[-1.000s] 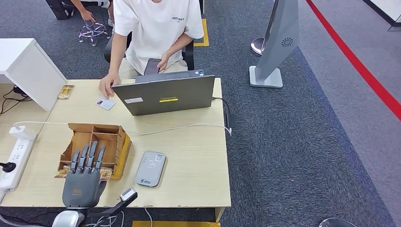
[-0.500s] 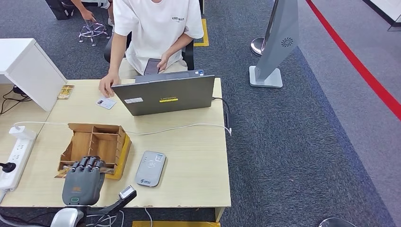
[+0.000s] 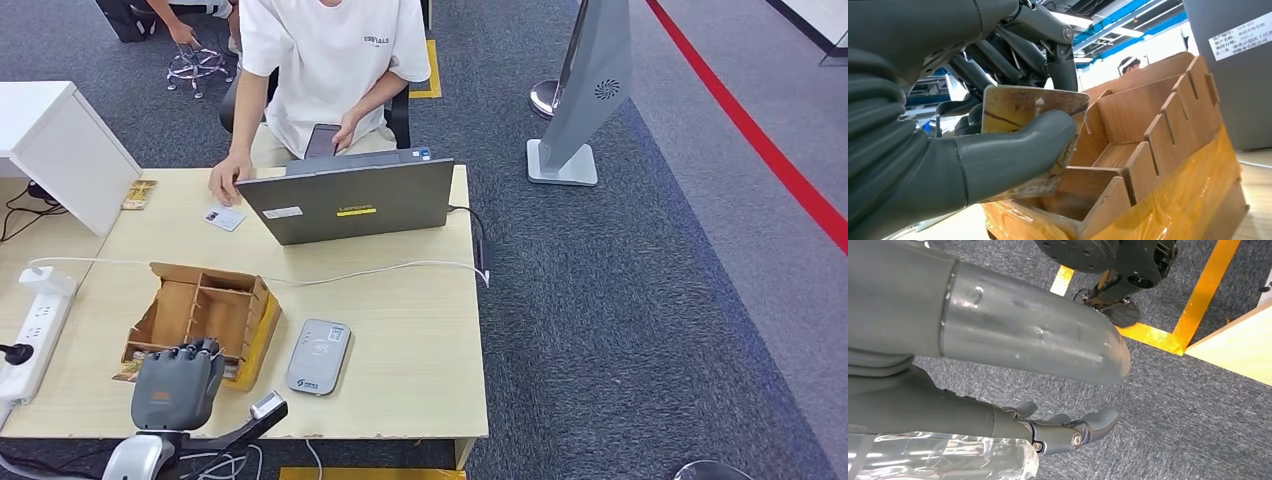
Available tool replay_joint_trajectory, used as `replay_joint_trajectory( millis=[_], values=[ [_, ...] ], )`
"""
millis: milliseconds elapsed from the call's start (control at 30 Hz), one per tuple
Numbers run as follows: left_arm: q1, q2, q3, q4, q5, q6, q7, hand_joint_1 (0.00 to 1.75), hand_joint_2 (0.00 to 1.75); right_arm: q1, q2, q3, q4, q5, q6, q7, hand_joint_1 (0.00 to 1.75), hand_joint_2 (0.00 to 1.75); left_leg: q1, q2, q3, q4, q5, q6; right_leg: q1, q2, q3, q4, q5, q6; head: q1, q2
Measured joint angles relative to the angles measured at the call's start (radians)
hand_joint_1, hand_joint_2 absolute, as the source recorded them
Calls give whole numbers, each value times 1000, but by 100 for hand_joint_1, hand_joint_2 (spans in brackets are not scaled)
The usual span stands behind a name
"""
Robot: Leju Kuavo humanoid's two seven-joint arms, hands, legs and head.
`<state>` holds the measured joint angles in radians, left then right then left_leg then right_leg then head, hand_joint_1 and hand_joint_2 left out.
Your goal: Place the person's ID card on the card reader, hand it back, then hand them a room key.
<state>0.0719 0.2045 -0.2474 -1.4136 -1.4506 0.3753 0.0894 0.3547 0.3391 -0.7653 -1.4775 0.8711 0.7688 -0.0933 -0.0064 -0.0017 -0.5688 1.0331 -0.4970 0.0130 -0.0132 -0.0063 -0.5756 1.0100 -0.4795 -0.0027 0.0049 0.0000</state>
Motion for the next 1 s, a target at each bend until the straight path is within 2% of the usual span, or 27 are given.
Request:
replay_joint_trajectory(
  millis=[333, 633, 900, 1000],
  values=[
    [15, 0, -16, -20, -17, 46, -13, 175, 175, 2, 0, -7, 0, -18, -2, 3, 0, 0, 0, 0, 0, 0, 0, 0, 0, 0, 0, 0, 0, 0, 0, 0],
    [54, 19, -43, -124, -32, 59, -7, 175, 175, 22, 0, -7, -16, -62, -16, 23, 0, 0, 0, 0, 0, 0, 0, 0, 0, 0, 0, 0, 0, 0, 0, 0],
    [83, 54, -70, -241, -44, 76, 0, 175, 175, 48, 2, -3, -36, -114, -25, 46, 0, 0, 0, 0, 0, 0, 0, 0, 0, 0, 0, 0, 0, 0, 0, 0],
    [72, 71, -76, -288, -36, 73, -2, 175, 175, 59, 3, 6, -44, -126, -33, 57, 0, 0, 0, 0, 0, 0, 0, 0, 0, 0, 0, 0, 0, 0, 0, 0]
  ],
)
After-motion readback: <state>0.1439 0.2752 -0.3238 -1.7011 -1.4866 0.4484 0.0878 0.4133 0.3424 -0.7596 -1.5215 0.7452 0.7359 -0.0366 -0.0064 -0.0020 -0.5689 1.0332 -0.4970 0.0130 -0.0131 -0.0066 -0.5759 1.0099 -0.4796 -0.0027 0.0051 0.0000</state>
